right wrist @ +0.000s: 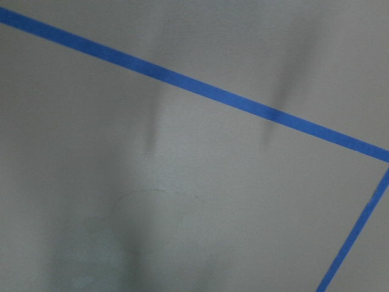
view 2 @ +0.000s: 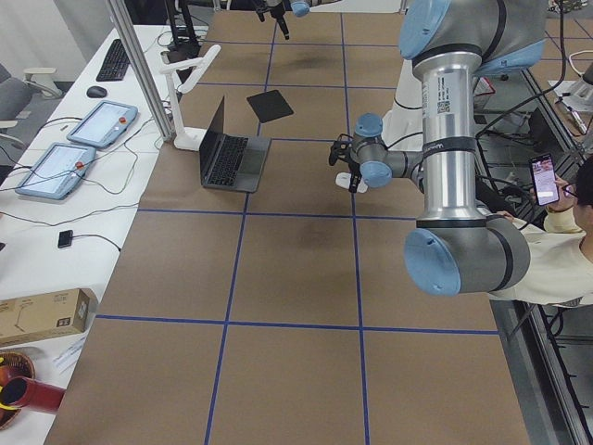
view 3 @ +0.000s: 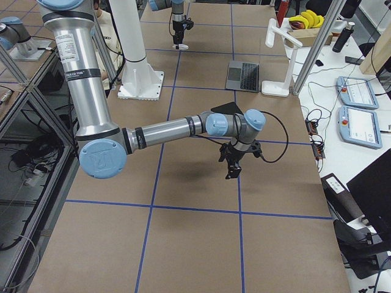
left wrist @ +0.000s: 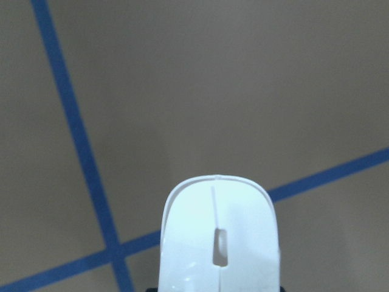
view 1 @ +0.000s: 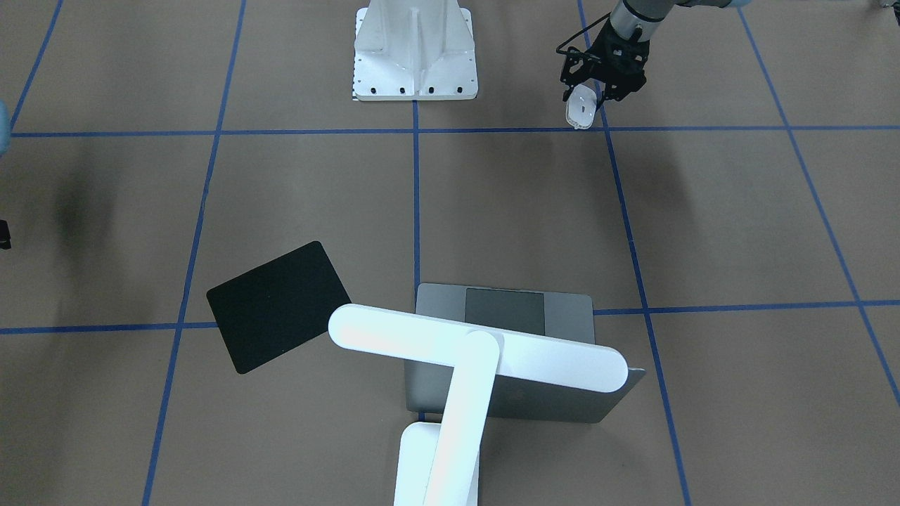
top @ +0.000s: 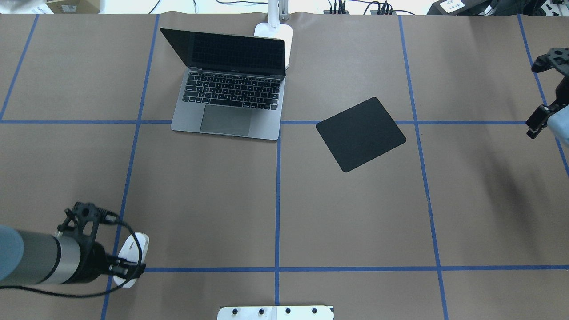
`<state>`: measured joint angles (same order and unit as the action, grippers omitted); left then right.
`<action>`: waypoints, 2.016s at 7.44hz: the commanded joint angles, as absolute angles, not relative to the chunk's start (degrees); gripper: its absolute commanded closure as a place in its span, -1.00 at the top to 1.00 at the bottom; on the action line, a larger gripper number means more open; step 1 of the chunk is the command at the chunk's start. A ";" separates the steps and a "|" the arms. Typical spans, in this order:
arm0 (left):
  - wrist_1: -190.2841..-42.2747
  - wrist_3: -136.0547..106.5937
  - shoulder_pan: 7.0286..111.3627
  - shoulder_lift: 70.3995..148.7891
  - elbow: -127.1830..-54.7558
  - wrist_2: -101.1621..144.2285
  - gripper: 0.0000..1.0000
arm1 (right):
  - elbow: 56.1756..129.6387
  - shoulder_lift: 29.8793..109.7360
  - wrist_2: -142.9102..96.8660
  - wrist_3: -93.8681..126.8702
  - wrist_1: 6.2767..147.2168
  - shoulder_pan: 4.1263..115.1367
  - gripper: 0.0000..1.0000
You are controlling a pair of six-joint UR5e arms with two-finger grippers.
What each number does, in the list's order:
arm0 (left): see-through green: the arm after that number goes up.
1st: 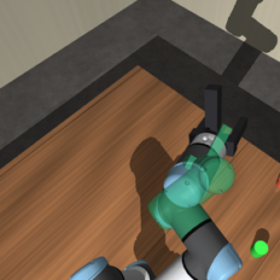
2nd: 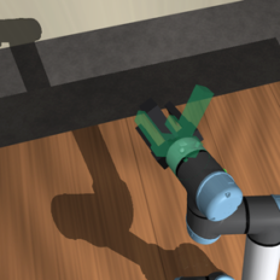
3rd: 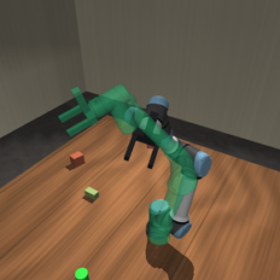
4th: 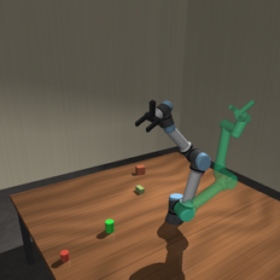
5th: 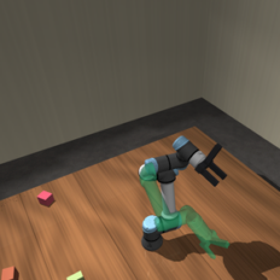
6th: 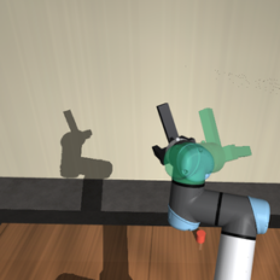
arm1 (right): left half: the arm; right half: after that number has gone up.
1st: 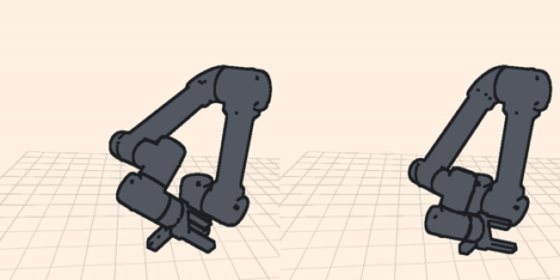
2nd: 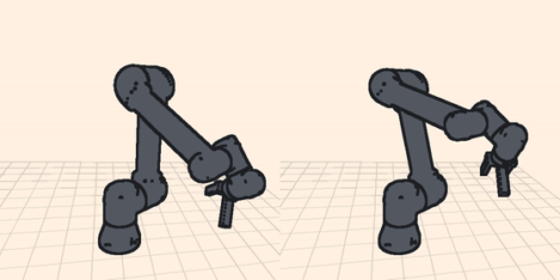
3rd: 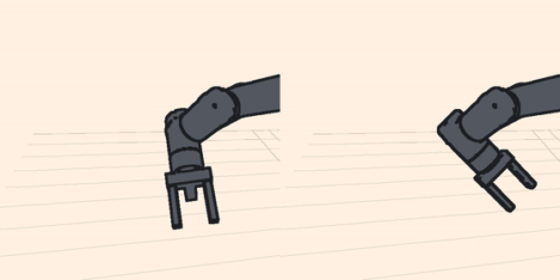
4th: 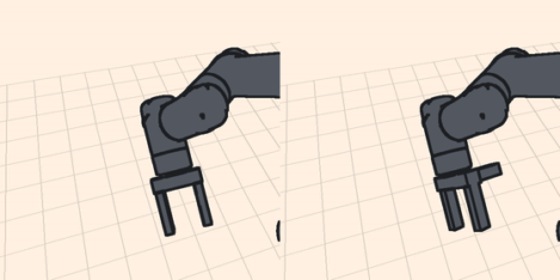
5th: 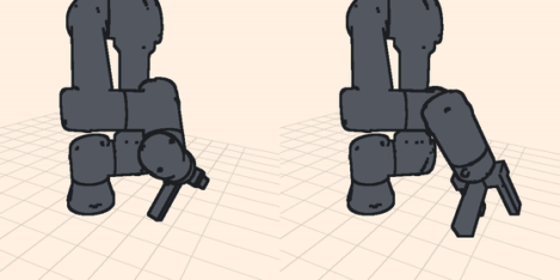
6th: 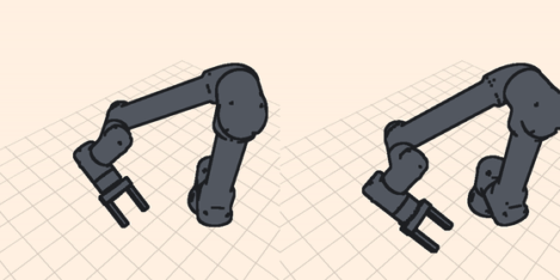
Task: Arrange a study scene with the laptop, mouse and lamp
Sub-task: 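Carry the white mouse with the left gripper onto the black mouse pad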
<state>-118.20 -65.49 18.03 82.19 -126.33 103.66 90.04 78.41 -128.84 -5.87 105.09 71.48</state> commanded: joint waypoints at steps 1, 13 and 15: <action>-109.31 -67.31 23.90 92.93 -126.48 106.61 -0.42 | 87.02 78.40 -130.08 -9.75 104.94 76.36 1.00; -110.62 -88.41 23.13 150.70 -71.52 89.33 -0.42 | 84.11 81.30 -131.40 -12.92 100.81 82.62 1.00; -114.78 -89.73 21.54 152.05 -67.42 82.57 -0.42 | 84.11 81.21 -131.31 -12.83 99.68 82.97 1.00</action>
